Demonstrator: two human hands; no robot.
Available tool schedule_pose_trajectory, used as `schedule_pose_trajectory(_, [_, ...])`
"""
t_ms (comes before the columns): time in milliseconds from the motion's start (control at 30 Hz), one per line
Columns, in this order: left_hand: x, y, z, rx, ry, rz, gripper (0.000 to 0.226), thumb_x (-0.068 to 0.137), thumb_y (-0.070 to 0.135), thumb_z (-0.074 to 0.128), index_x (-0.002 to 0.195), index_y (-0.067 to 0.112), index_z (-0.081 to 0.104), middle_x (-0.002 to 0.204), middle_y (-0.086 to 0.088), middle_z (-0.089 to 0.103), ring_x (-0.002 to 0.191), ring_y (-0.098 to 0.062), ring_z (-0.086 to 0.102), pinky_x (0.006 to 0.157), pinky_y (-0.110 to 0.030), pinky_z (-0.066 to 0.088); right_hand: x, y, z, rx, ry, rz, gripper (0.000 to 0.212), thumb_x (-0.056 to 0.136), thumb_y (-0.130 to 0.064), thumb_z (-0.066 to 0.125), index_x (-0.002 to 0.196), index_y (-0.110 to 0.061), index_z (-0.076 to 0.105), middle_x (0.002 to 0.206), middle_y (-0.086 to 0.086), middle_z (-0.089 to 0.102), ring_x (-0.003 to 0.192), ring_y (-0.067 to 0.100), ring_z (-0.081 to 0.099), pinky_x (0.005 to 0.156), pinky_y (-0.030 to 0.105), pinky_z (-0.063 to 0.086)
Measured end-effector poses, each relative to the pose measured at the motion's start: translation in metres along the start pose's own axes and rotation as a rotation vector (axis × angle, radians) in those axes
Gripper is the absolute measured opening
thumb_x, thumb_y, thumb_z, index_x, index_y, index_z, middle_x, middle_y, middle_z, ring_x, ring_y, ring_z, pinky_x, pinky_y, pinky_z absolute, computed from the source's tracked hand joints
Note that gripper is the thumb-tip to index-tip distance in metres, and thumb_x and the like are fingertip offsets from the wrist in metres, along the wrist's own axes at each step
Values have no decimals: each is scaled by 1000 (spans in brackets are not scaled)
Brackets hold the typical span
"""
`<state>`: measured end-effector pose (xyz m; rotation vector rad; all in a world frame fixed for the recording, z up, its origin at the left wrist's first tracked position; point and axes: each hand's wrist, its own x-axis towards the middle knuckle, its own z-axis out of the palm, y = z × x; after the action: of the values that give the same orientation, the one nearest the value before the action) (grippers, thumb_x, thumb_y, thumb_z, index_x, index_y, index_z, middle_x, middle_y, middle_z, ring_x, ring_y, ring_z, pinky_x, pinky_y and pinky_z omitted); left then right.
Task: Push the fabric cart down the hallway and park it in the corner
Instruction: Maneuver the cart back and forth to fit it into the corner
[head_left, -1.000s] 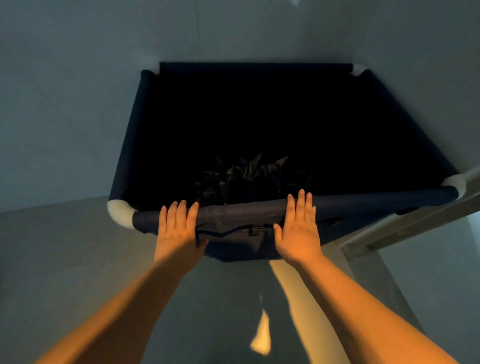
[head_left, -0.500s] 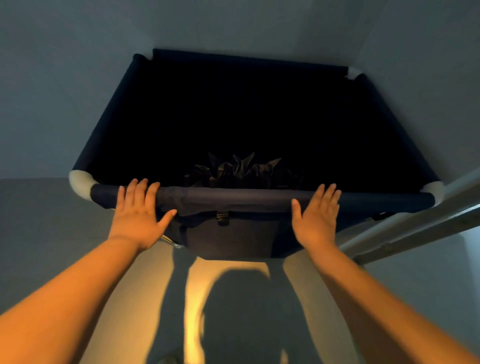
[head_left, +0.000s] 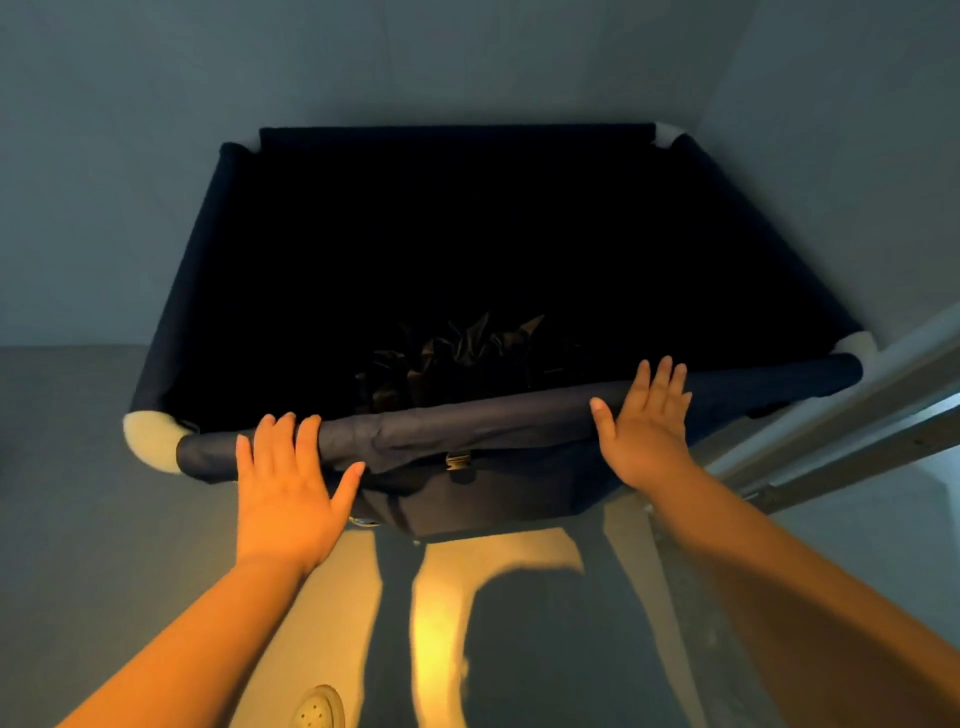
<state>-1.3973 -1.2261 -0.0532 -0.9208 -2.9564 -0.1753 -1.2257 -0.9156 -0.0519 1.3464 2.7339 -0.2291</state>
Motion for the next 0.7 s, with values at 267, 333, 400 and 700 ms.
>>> schedule_pose_trajectory(267, [-57,51,11,-45,-19,-134,76,90,58,8,130,-1,35,135,-32,40,132,-47,25,106,-64,16,-3,49,-2,-54,-6,-85,83,85,-61,6,144,-6,-14,154,20,-17,141,33,-22,115,47,-9])
schedule_pose_trajectory(333, [-62,60,14,-78,-32,-178,79,90,59,5,129,-2,36,136,-34,38,133,-49,23,106,-67,15,-3,54,-4,-68,-14,-98,83,85,-61,6,144,-7,-14,155,19,-17,141,32,-22,115,46,-9])
schedule_pose_trajectory(400, [-59,62,15,-100,-24,-193,82,89,60,3,129,-4,36,137,-35,36,133,-50,22,106,-68,13,-1,54,-5,-76,-22,-101,82,86,-61,6,144,-7,-15,155,18,-18,141,32,-22,115,45,-9])
schedule_pose_trajectory(700, [16,32,13,-28,53,-96,61,87,32,59,131,-5,39,138,-35,37,134,-49,21,108,-65,12,18,18,-6,-37,-31,-1,81,88,-62,8,144,-9,-18,154,17,-22,140,31,-25,115,45,-10])
